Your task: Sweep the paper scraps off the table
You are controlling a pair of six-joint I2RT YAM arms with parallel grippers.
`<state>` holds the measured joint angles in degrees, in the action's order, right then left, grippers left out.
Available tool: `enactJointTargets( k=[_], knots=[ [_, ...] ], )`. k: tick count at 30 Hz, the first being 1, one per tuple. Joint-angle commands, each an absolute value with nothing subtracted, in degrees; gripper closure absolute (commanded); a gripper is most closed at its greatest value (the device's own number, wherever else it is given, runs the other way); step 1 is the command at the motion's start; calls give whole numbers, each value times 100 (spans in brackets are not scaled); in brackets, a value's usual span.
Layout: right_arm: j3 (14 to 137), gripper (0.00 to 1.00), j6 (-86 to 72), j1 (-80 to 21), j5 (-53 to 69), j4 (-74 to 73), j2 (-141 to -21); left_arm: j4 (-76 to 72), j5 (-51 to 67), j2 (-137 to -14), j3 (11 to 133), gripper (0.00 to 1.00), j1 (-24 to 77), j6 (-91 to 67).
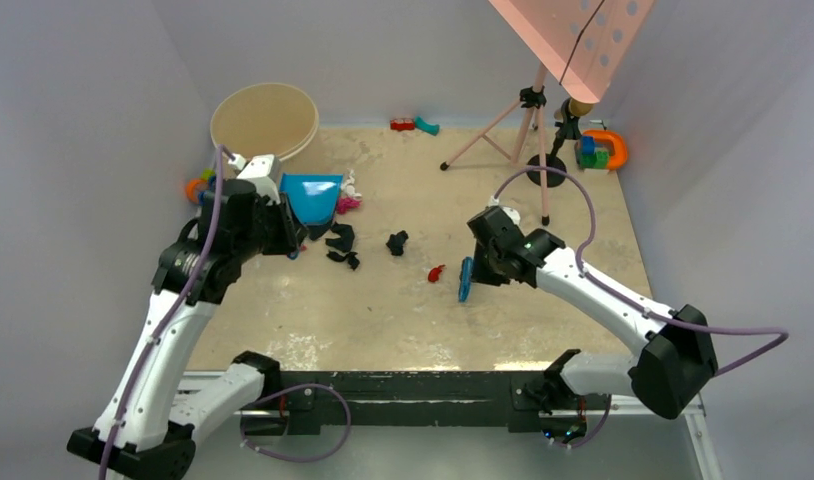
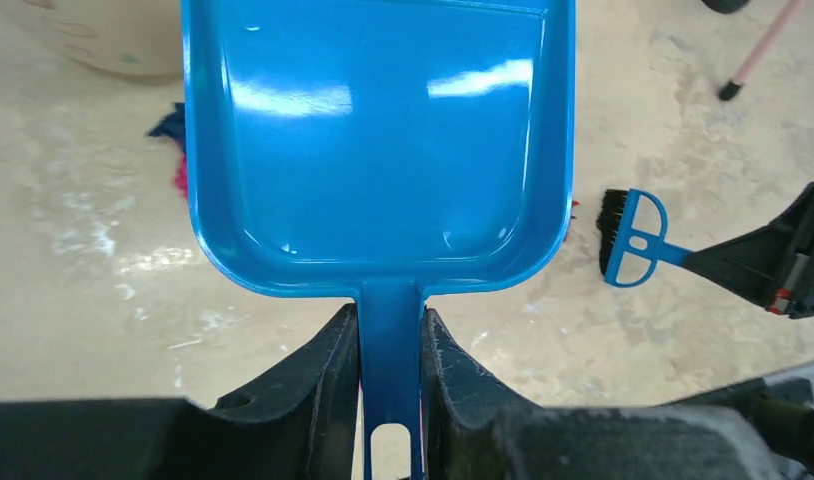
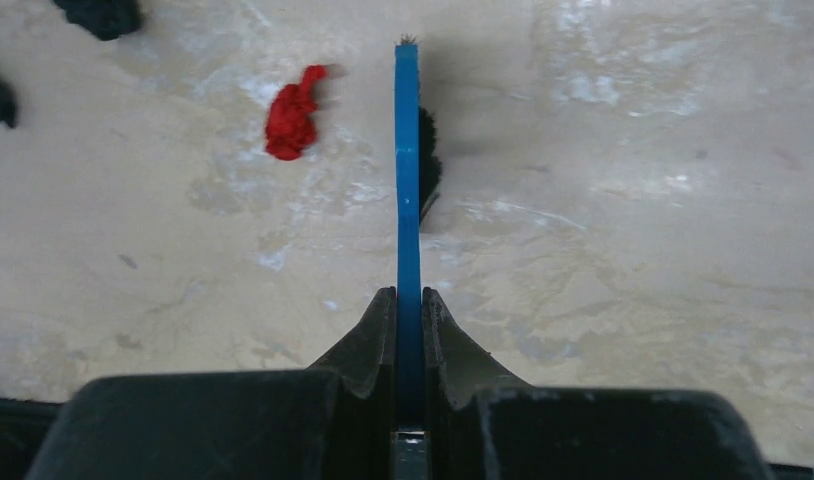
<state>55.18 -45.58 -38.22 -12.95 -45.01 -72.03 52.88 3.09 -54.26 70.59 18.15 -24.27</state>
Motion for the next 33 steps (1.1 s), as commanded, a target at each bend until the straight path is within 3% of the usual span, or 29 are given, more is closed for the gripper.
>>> enactJointTargets(
  k=[1,8,14,22,28,33],
  knots=[
    [5424,100,-4675,-3829,-52,-2985,-7555,5135,-730,-4721,6694,100,1828,-1891],
    [6883,100,-4287,-3879,675,-2766,-8808,4827,-1103,-4117,6221,100,1828,-1716],
    [7217,100,-3960,-3882,841,-2377,-8415,4623,-1406,-3679,5840,100,1828,-1819],
    [7327,100,-4431,-3972,2631,-148,-9153,4689,-1912,-3231,5766,100,1819,-1979],
    [8247,100,-5212,-4129,2654,869,-10469,4728,-2439,-2953,5654,100,1819,-2153],
    [8788,100,-5965,-4113,1900,1127,-11467,4731,-2375,-3038,5645,100,1819,-2145]
  ],
)
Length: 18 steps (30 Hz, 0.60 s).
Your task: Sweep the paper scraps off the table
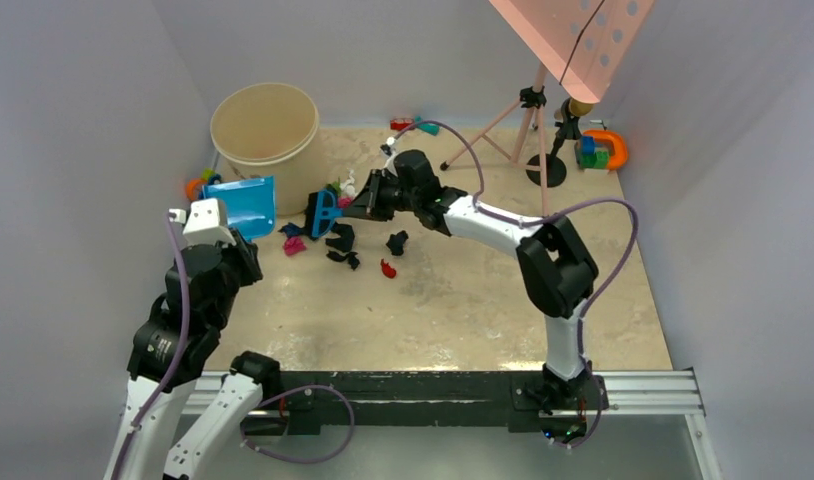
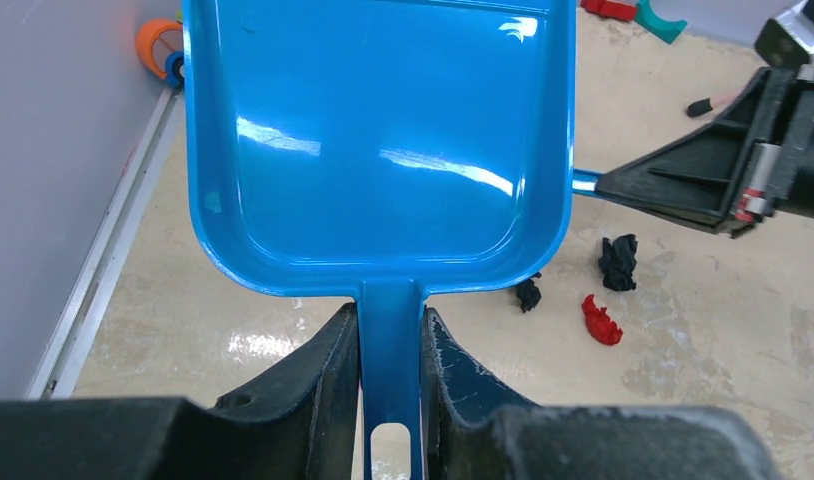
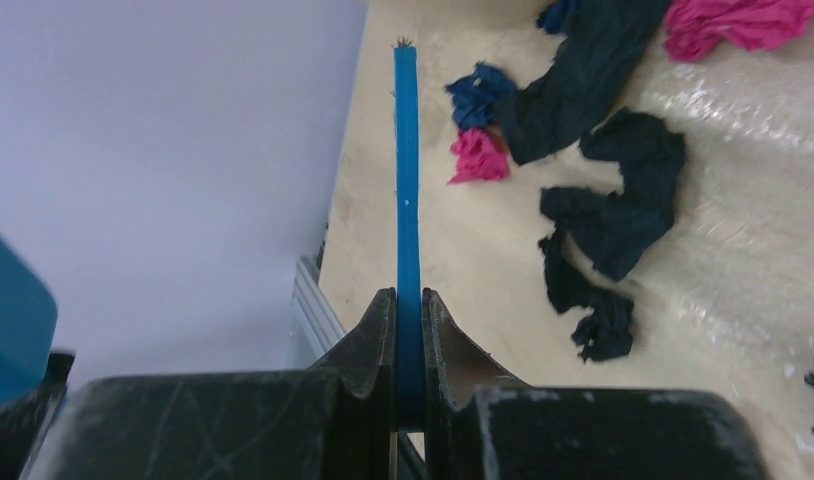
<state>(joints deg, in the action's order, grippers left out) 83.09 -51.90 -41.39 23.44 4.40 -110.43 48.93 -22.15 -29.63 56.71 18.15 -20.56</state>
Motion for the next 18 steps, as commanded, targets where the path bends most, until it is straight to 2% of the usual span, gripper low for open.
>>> enactJointTargets(
  k=[1,5,8,11,13,16,18],
  knots=[
    [8880,100,-6074,-4106,1810,1226,-11654,4738,-2373,-3067,5653,100,1819,-2149],
    [9235,100,-6469,-4021,1614,1138,-12504,4748,-2381,-3080,5644,100,1811,-2157],
    [8710,100,-6899,-3870,1449,839,-12452,4748,-2391,-3076,5640,100,1810,-2162],
    [7600,100,-7053,-3726,1235,731,-11676,4752,-2390,-3076,5634,100,1813,-2171],
    [6941,100,-6986,-3724,585,285,-10914,4754,-2383,-3076,5638,100,1811,-2180],
    [6423,100,-6917,-3724,-165,-667,-9933,4789,-2397,-3080,5646,100,1811,-2200],
    [6264,100,-6660,-3720,-249,-899,-9421,4800,-2392,-3072,5644,100,1811,-2215]
  ],
)
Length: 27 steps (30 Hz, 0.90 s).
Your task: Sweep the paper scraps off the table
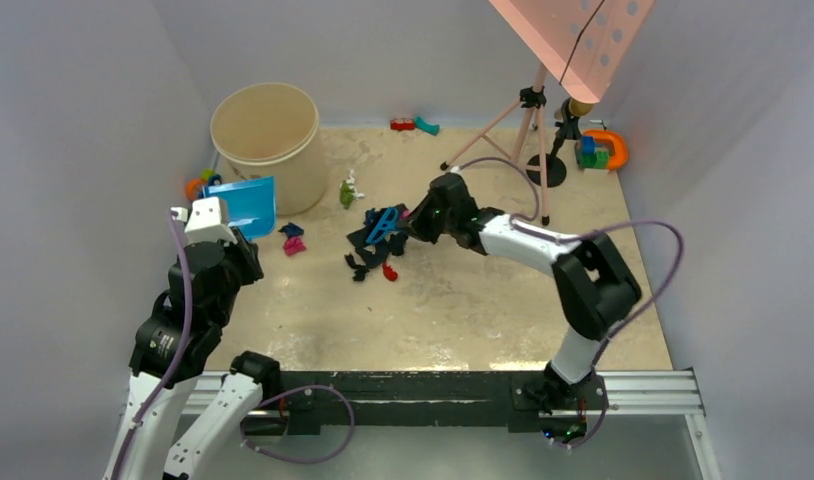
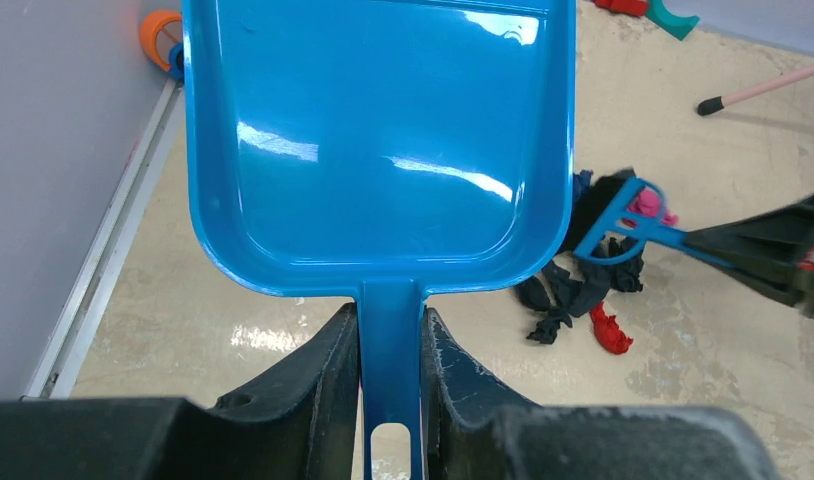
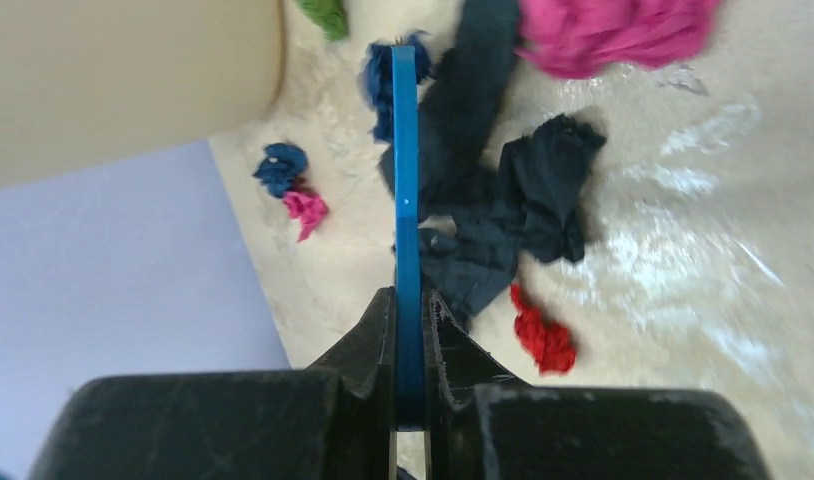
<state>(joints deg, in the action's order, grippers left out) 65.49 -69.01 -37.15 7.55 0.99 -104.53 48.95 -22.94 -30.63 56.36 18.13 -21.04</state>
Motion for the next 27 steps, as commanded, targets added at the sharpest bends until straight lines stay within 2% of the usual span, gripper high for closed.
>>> enactJointTargets(
  k=[1,7,14,19,22,24,27],
  knots=[
    [6221,100,-6482,-3721,-157,-807,-9282,4795,-2383,-3057,5646,100,1811,-2220],
    [7099,100,-5681,-3699,274,-365,-9568,4789,-2359,-3041,5635,100,1802,-2210],
    [8800,100,-5899,-3582,1541,815,-11257,4790,-2381,-3057,5632,100,1802,-2206],
    [10117,100,-6323,-3491,1586,785,-12684,4808,-2431,-3059,5617,100,1802,-2228],
    [10316,100,-6713,-3394,1461,900,-13109,4808,-2401,-3058,5608,100,1802,-2224],
    [10310,100,-6898,-3345,1294,615,-13254,4799,-2395,-3062,5617,100,1801,-2221],
    [10199,100,-7218,-3294,756,-818,-13158,4809,-2463,-3059,5620,100,1802,-2238]
  ],
)
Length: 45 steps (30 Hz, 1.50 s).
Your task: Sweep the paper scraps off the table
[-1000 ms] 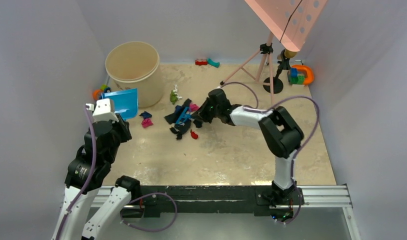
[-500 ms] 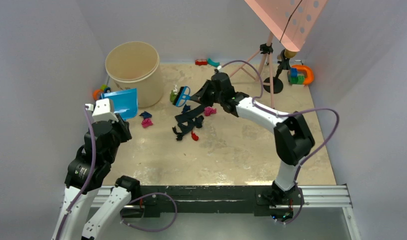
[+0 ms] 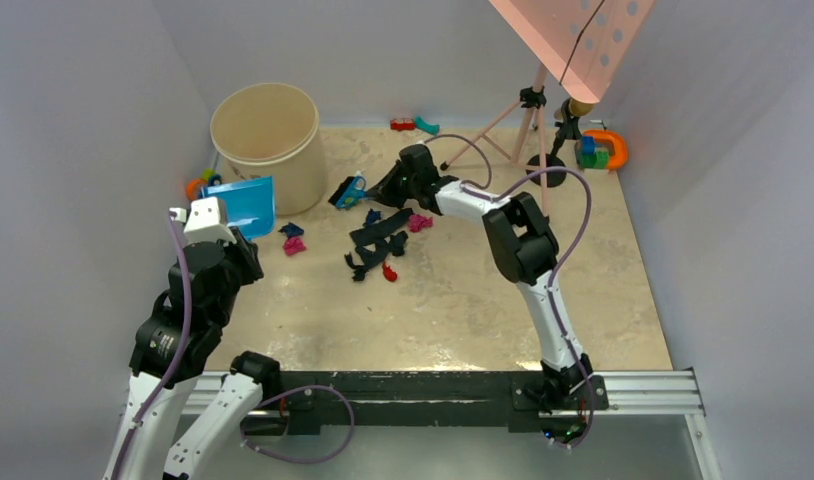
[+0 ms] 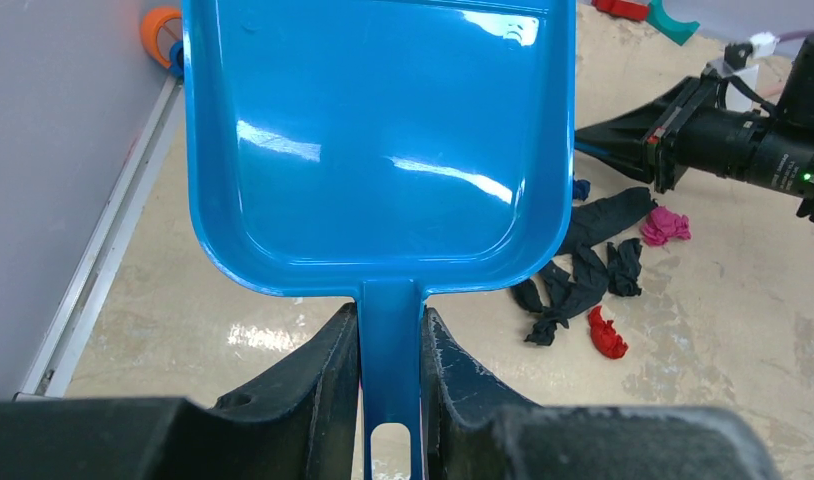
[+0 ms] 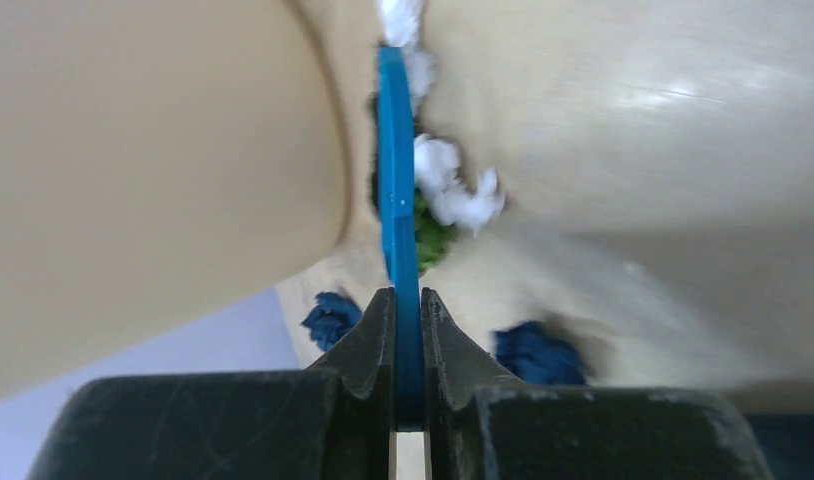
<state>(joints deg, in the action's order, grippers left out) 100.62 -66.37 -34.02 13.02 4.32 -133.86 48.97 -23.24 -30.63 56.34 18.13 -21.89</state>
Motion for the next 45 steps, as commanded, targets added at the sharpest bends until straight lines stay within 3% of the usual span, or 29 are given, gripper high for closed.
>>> enactJointTargets(
  k=[1,7,12,17,22,31,35,38,41,45],
  knots=[
    [10020,100,-7255,-3287,564,-1211,-13002,4823,-2495,-3049,5625,100,1802,-2263],
    [7840,100,-7301,-3290,-240,-1325,-10898,4832,-2523,-3032,5623,100,1794,-2294],
    [6616,100,-6257,-3348,1105,915,-9975,4832,-2497,-3014,5637,100,1784,-2290],
    [7574,100,-5618,-3855,1791,508,-10395,4838,-2565,-2971,5619,100,1784,-2294],
    [7798,100,-6084,-4329,1951,1319,-10886,4848,-2574,-2981,5619,100,1784,-2294],
    [9338,100,-6330,-4891,2015,1408,-12367,4847,-2501,-2990,5622,100,1784,-2300],
    [9966,100,-6458,-4896,1692,921,-13007,4843,-2484,-2997,5623,100,1784,-2296],
    [10367,100,-6589,-4891,950,-326,-13247,4848,-2492,-2995,5617,100,1784,-2294],
    [10265,100,-6724,-4821,451,-1360,-13092,4855,-2513,-2984,5608,100,1784,-2294],
    [8883,100,-6639,-4648,-130,-1536,-11869,4847,-2512,-2986,5608,100,1784,-2295]
  ],
)
